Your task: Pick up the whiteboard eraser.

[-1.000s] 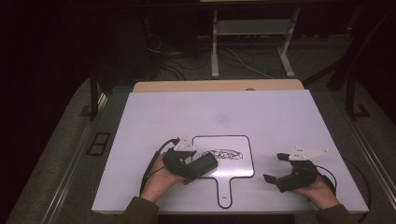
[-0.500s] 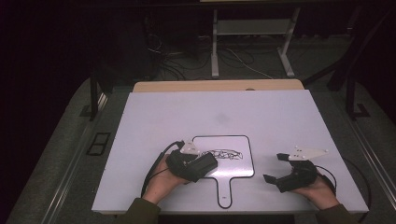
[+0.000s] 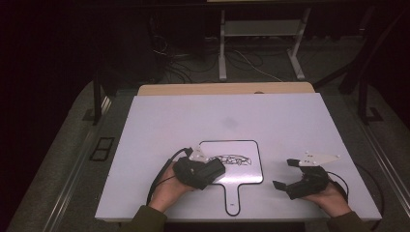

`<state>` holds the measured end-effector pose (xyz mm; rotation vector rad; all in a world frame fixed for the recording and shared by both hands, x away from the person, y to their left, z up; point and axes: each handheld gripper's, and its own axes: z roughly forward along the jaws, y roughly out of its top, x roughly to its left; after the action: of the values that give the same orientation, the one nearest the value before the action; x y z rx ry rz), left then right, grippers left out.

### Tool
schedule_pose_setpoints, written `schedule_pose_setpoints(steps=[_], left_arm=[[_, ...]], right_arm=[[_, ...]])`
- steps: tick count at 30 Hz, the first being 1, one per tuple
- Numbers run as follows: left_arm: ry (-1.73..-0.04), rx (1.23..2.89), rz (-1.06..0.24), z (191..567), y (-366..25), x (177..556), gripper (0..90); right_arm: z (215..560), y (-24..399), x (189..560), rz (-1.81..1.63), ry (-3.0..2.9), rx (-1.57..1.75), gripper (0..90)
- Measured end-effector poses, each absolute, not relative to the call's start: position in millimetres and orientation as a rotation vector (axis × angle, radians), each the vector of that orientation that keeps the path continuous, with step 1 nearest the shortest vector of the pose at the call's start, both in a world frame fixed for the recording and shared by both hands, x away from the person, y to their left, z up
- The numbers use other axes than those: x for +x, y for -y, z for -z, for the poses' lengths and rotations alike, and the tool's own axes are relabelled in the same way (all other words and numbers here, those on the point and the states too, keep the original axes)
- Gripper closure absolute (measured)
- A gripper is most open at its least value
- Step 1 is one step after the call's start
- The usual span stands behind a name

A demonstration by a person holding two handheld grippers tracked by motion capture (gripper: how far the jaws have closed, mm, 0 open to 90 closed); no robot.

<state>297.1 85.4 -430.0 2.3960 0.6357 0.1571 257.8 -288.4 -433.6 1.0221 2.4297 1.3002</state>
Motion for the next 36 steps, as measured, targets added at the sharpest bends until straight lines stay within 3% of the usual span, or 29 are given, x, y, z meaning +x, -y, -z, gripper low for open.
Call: schedule_pose_setpoints(steps=[36], left_arm=[[-0.631, 2.415, -0.122, 428.5, -87.7, 299.8, 39.0]], right_arm=[[433.8, 289.8, 259.7, -1.305, -2.425, 1.035, 0.0]])
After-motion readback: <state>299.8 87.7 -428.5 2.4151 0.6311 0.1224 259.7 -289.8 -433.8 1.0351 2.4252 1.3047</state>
